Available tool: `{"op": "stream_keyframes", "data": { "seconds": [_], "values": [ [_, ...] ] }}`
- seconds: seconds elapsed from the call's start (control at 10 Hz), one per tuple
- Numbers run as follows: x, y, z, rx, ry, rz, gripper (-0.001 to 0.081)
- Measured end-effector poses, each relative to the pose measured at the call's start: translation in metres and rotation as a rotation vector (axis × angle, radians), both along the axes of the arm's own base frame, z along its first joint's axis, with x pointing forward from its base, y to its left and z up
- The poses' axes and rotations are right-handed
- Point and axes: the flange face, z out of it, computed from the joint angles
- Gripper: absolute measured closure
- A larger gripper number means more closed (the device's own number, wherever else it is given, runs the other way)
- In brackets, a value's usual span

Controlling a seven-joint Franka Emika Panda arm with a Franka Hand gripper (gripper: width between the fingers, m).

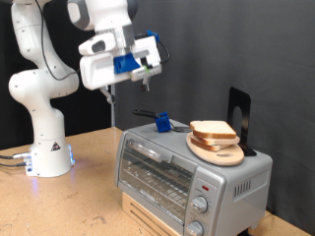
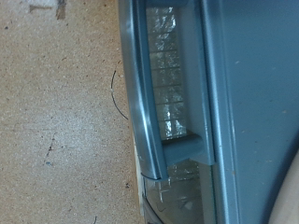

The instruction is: Make a piece of toast with the oven

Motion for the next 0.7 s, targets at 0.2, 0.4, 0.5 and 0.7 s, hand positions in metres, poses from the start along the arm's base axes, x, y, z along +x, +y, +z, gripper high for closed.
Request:
{"op": "stream_keyframes", "data": {
  "seconds": [0.2,0.4,0.5,0.7],
  "values": [
    [0.010,0.001,-0.014,-0.013,0.002,0.032,-0.0002],
    [0.011,0.002,-0.015,-0.014,0.000,0.034,-0.0002],
    [0.010,0.002,-0.018,-0.012,0.007,0.034,-0.0002],
    [0.005,0.006,-0.037,-0.019,0.024,0.033,-0.0002]
  ]
}}
